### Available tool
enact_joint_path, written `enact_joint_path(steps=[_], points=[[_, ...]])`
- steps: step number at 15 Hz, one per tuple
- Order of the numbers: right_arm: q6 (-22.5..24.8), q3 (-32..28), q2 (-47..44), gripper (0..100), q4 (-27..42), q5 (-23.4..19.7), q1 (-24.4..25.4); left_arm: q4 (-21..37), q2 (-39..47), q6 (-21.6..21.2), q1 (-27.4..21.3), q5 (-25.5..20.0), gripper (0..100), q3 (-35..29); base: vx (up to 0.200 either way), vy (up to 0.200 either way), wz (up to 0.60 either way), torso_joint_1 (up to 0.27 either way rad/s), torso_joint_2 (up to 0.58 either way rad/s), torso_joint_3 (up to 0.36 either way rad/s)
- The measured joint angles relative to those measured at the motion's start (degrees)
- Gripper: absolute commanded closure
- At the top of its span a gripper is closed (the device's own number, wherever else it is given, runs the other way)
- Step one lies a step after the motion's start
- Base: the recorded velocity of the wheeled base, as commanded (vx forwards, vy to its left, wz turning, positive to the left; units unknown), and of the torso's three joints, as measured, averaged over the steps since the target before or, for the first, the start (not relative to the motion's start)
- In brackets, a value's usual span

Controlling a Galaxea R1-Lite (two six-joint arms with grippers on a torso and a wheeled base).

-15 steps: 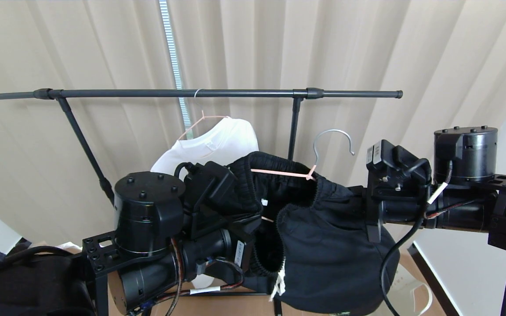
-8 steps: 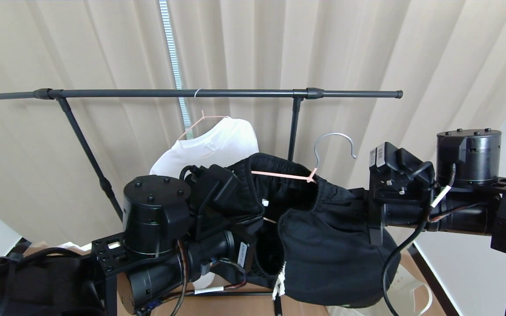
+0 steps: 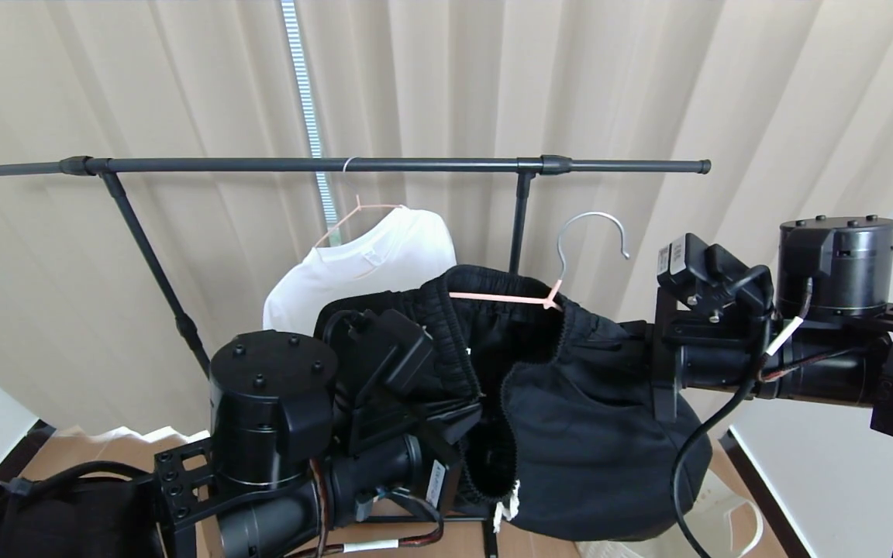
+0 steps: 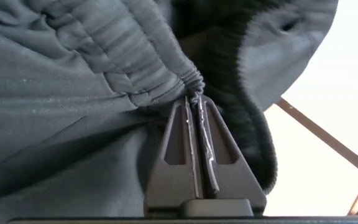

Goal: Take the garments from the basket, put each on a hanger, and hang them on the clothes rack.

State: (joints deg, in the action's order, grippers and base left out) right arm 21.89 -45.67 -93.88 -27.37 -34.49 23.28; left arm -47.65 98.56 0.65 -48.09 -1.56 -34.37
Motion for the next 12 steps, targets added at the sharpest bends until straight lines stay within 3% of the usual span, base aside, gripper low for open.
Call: enact_joint_path(steps=[9, 10, 12], points=[[-2.0, 1.8, 0.4, 100, -6.5, -0.3, -0.1, -1.5, 0.6, -1.3, 3.3, -0.2, 100, 0.4, 0.0, 0.0, 0.0, 0.0, 0.0, 0.0], [-2.0, 2.1, 0.6, 100, -6.5, -0.3, -0.1, -1.5, 0.8, -1.3, 3.3, -0.2, 0, 0.0, 0.0, 0.0, 0.0, 0.0, 0.0, 0.0], [-2.0, 2.5, 1.0, 100, -6.6, -0.3, 0.0, -1.5, 1.3, -1.4, 3.4, -0.2, 0, -0.4, 0.0, 0.0, 0.0, 0.0, 0.0, 0.0]])
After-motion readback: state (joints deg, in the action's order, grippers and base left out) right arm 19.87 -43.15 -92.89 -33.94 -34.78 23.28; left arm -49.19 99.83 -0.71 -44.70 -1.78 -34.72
